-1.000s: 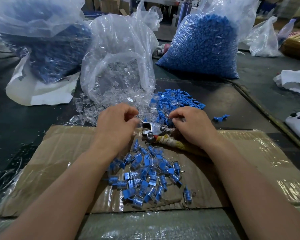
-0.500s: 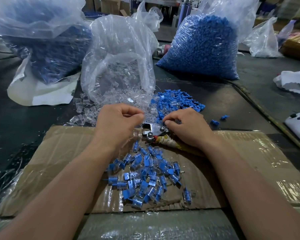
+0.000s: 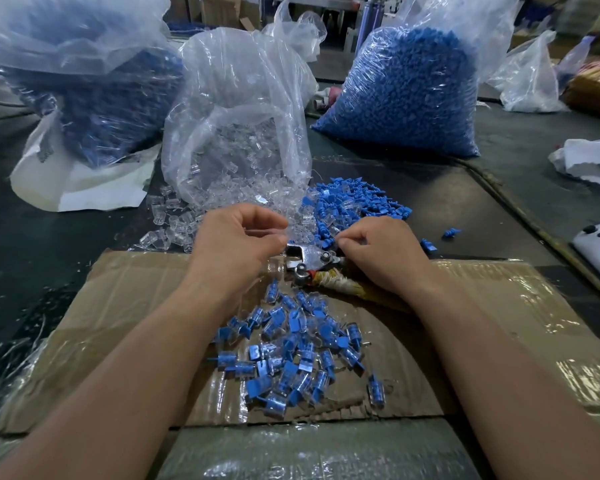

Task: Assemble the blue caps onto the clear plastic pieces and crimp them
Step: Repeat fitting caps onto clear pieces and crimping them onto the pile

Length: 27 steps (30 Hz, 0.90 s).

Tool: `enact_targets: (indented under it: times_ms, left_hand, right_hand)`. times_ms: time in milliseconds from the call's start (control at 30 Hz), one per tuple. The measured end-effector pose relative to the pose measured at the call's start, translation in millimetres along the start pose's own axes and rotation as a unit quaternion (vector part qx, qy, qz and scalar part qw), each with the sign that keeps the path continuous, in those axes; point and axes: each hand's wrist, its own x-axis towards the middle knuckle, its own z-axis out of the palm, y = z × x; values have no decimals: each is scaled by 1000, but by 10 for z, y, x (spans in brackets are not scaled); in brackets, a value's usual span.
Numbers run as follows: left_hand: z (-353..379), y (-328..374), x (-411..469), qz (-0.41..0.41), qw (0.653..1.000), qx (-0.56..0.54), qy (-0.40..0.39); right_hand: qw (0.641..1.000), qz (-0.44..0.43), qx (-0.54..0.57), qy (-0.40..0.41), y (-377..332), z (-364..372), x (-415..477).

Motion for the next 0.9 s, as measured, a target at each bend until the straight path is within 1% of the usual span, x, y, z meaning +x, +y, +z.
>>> enact_targets:
  times_ms: [67, 133, 233, 333, 467, 600, 800, 900]
  left_hand:
    - [-10, -12, 7, 20, 1000, 14, 8]
    - [-17, -15, 10, 23, 1000, 14, 3]
    - [-17, 3, -7, 6, 999, -32, -21]
    - [-14, 25, -15, 2, 998, -53, -42]
    - [1, 36, -17, 3, 996, -64, -61]
    - [37, 41, -34, 3, 994, -80, -75]
    - [32, 46, -32, 2, 987, -129, -96]
    - [27, 44, -28, -3, 985, -144, -90]
  right_hand:
    - [996, 17, 71, 57, 5, -30, -15]
    - [984, 42, 142, 101, 16, -42, -24]
    - [958, 56, 252, 125, -8, -61, -36]
    - [935, 28, 325, 137, -100, -109, -80]
    - [933, -15, 331, 137, -297, -119, -189]
    - [917, -50, 370, 143, -429, -83, -253]
    - [934, -78, 306, 166, -437, -46, -241]
    - [937, -95, 292, 166, -417, -49, -232]
